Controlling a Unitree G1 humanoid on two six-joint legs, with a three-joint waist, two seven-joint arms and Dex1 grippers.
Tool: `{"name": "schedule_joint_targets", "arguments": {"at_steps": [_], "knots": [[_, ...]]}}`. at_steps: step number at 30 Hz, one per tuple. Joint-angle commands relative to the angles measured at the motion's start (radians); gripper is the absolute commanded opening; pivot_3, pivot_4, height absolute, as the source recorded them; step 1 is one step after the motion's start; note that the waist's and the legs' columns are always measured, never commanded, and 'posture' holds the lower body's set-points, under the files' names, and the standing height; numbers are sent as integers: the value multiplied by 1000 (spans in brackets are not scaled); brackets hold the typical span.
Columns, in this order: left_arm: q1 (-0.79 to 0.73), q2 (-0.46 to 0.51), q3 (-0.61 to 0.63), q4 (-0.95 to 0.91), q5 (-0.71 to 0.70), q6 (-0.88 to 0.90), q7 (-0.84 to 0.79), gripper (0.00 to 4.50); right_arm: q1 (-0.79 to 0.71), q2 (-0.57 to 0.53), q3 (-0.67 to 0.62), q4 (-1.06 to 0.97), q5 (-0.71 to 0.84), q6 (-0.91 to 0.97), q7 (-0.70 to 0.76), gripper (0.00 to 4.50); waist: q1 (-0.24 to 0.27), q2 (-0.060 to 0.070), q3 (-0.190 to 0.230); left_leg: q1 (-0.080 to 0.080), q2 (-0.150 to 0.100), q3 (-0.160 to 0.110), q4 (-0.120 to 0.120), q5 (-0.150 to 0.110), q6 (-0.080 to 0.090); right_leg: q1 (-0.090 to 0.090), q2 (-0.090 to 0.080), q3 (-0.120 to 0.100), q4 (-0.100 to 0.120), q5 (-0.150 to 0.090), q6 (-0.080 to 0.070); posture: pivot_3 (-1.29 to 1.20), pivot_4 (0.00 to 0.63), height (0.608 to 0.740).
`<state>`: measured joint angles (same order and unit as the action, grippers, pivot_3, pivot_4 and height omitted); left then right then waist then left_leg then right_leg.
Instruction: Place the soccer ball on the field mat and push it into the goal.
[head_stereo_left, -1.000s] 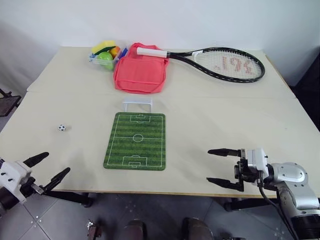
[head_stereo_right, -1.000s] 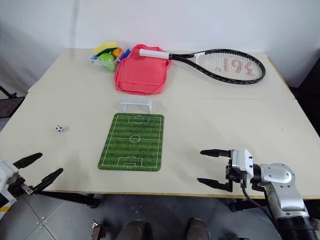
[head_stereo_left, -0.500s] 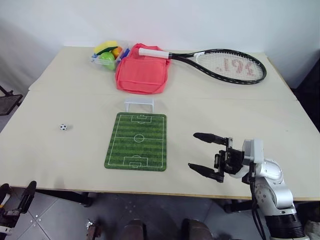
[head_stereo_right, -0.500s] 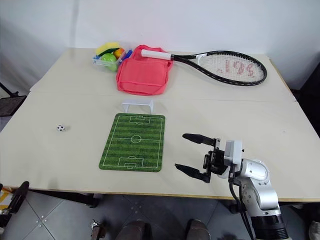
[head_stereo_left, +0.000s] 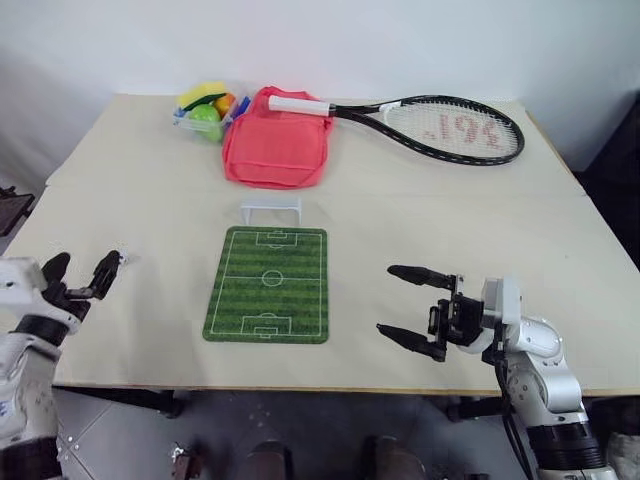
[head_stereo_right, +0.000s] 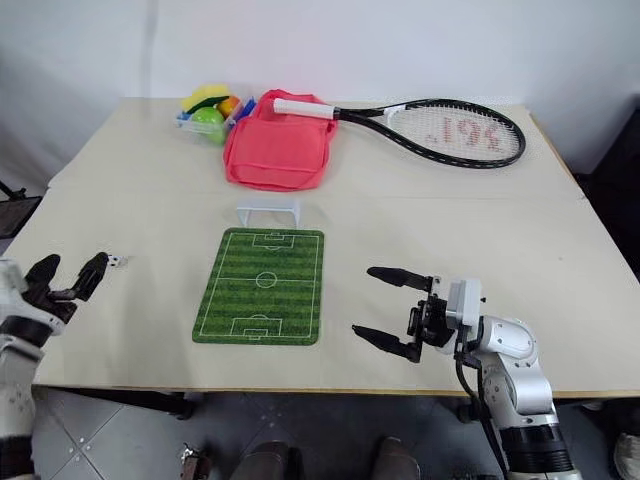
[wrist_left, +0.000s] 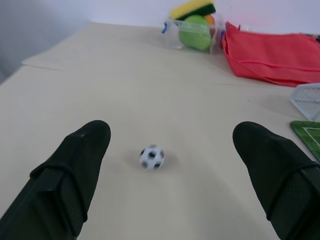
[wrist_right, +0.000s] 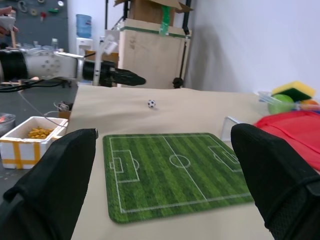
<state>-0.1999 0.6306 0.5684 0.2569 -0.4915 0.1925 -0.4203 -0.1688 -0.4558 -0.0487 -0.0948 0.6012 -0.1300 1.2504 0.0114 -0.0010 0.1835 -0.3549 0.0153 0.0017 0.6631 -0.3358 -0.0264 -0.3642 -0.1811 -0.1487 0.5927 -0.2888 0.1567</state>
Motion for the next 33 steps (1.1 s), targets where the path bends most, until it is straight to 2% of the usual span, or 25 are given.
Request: {"name": "schedule_joint_targets", "arguments": {"at_steps": [1, 4, 10, 14, 16, 18, 23, 26, 30, 33], "knots": [[-139, 70, -44, 181, 82, -35, 7, 4479, 4, 4, -4, -32, 3, -9, -7, 4500, -1, -1, 0, -1, 1, 0, 0, 0, 0, -2, 1, 0, 0, 0, 0, 0, 150, 740], [-223, 89, -83, 310, 130, -64, 4, 4479, 11, 10, -3, -43, -7, -8, -30, 4500, -11, -1, 0, -1, 1, 4, 0, 0, 0, -4, 1, 3, 1, 0, 0, 0, 150, 740], [-275, 83, -122, 430, 164, -104, -20, 4479, 28, 18, -1, -77, -21, -3, -79, 4500, -16, -1, 0, -1, 1, 11, -2, 0, 0, -10, 1, 10, 3, 0, 1, 0, 150, 740], [-292, 83, -131, 486, 178, -118, -9, 3637, 39, 15, 1, -103, -24, 6, -105, 4500, -13, -2, 0, -1, 1, 12, -1, 0, 0, -10, 1, 12, 4, 0, 1, 0, 150, 740], [-296, 81, -133, 500, 178, -119, -11, 2896, 44, 12, 0, -120, -22, 14, -117, 4500, -13, -2, -1, -1, 1, 12, -1, 0, 0, -10, 1, 12, 4, 0, 1, 0, 150, 740], [-294, 78, -138, 503, 180, -115, -15, 2490, 50, 8, -1, -138, -19, 23, -128, 4500, -11, -2, -1, -1, 1, 12, -1, 0, 0, -10, 1, 12, 4, 0, 1, 0, 150, 740], [-278, 75, -135, 505, 176, -111, -29, 963, 57, 6, -5, -161, -17, 36, -143, 4500, -12, -2, -1, -1, 1, 13, -1, 0, 0, -11, 1, 13, 4, 0, 1, 0, 150, 740], [-266, 85, -123, 508, 166, -134, -65, 856, 56, 5, -8, -165, -17, 38, -148, 4500, -12, -2, -1, -1, 1, 13, -1, 0, 0, -11, 1, 13, 5, 0, 1, 0, 150, 740], [-248, 90, -80, 414, 55, -234, -323, 856, 52, -2, -24, -156, -22, 28, -148, 4500, -13, -3, 0, -1, 1, 13, -1, 0, 1, -11, 1, 13, 4, 0, 1, 0, 150, 740], [-180, 106, -123, 190, -62, -193, -617, 856, 55, -46, -61, -141, -3, 35, -121, 4500, -12, -3, 0, -2, 1, 13, 0, 0, 1, -11, 1, 13, 4, 0, 1, 0, 150, 740]]}}
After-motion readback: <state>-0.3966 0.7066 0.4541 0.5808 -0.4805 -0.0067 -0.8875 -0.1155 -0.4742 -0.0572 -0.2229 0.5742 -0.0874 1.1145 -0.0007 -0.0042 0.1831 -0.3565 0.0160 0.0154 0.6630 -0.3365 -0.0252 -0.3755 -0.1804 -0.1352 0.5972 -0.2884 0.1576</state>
